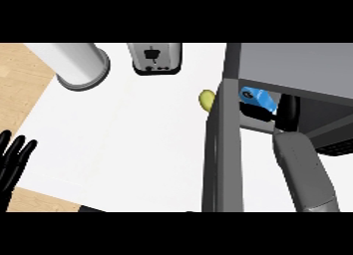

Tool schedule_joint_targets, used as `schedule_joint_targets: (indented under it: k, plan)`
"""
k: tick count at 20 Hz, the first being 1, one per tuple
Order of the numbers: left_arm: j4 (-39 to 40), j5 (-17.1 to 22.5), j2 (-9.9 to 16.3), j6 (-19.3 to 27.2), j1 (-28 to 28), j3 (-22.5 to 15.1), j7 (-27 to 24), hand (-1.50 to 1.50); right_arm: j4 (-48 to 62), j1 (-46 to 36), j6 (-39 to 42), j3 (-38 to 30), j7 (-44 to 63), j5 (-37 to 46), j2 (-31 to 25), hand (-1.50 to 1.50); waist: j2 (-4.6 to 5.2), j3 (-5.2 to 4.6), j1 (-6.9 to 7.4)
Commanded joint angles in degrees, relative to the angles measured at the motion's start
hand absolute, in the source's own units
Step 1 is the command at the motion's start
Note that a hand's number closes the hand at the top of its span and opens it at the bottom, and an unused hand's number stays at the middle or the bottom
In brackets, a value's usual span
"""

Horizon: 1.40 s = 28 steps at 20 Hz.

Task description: Pick up the milk, place it into the microwave and close the microwave

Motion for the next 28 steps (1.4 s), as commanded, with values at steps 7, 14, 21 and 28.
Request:
schedule_joint_targets:
  k: [7,14,21,28]
  plan:
    - [0.12,-4.0,-1.6,2.26,-1.54,-2.67,1.49,-1.5,19.83,-19.38,2.62,-2.23,15.63,1.73,-4.98,-1.5,0.22,0.2,-2.45]
    - [-0.81,-6.78,-4.55,3.96,-1.78,-6.64,1.52,-1.5,27.48,-24.07,5.57,-3.94,13.71,1.05,-6.77,-1.5,0.27,0.3,-3.72]
    - [0.02,-9.35,-4.64,5.84,-3.01,-7.97,1.0,-1.5,32.36,-24.81,9.66,-6.38,7.92,-1.04,-6.46,-1.5,-0.39,0.26,-5.89]
    - [0.63,-9.71,-4.65,5.55,-2.81,-8.95,1.26,-1.5,35.67,-23.17,11.79,-8.76,1.92,-2.78,-6.0,-1.5,-0.84,0.21,-7.14]
